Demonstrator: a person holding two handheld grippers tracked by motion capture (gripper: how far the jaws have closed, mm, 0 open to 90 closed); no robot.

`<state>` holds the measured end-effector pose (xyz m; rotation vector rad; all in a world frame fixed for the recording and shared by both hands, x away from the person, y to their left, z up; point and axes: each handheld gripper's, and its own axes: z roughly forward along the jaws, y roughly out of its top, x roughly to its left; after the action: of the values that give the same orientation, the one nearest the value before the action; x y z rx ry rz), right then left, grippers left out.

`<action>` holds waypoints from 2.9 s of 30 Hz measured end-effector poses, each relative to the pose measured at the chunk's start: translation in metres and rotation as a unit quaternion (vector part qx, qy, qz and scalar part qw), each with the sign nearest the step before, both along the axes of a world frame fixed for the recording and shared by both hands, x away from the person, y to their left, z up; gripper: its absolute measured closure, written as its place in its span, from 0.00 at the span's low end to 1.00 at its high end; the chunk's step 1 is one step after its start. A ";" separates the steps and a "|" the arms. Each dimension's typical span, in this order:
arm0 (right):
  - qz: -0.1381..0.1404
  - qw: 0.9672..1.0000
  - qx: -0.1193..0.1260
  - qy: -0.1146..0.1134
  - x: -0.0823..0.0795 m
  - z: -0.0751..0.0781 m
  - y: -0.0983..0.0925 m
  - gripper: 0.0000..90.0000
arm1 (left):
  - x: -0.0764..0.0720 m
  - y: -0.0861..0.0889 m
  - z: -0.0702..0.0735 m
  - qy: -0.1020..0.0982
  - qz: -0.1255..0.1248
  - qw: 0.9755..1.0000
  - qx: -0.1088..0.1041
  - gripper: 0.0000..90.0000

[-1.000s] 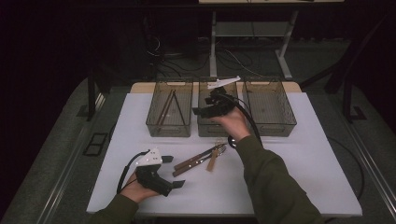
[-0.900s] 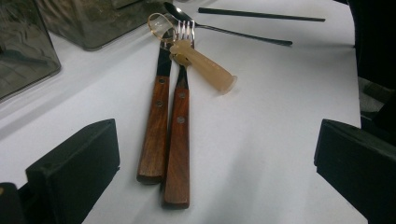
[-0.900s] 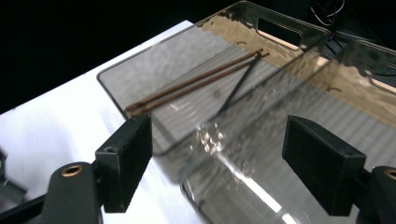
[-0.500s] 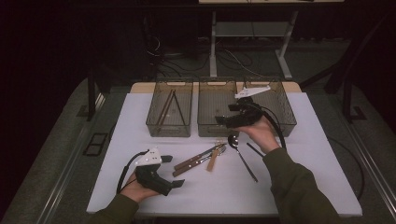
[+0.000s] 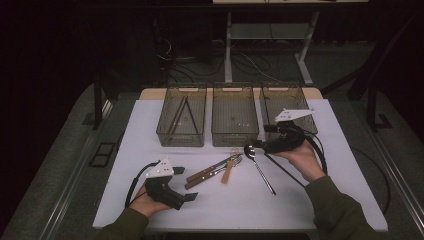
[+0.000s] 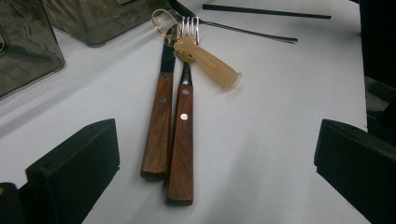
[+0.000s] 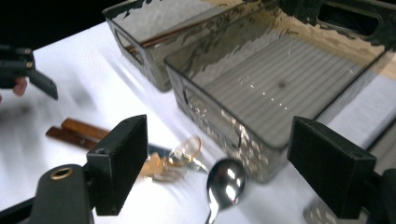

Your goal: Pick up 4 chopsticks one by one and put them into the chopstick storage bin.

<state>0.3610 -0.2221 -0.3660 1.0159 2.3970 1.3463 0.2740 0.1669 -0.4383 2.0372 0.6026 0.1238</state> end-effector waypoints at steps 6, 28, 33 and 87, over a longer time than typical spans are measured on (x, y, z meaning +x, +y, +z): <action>0.009 1.000 -0.009 0.011 -0.013 -0.012 -0.016 0.23 | -0.001 -0.001 0.000 0.000 0.002 1.000 -0.002 0.00; -0.023 0.997 -0.046 0.054 -0.052 -0.041 -0.080 0.41 | -0.002 0.000 0.001 -0.003 0.000 1.000 -0.001 0.00; -0.034 0.995 -0.065 0.067 -0.063 -0.051 -0.092 0.56 | -0.001 0.000 0.001 -0.003 0.000 1.000 0.000 0.00; -0.023 0.994 -0.077 0.070 -0.073 -0.051 -0.108 0.96 | -0.002 -0.001 0.001 -0.003 -0.001 1.000 0.001 0.00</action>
<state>0.2881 -0.3296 -0.4167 1.1494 2.5158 1.0885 0.2724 0.1658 -0.4378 2.0376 0.5965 0.1300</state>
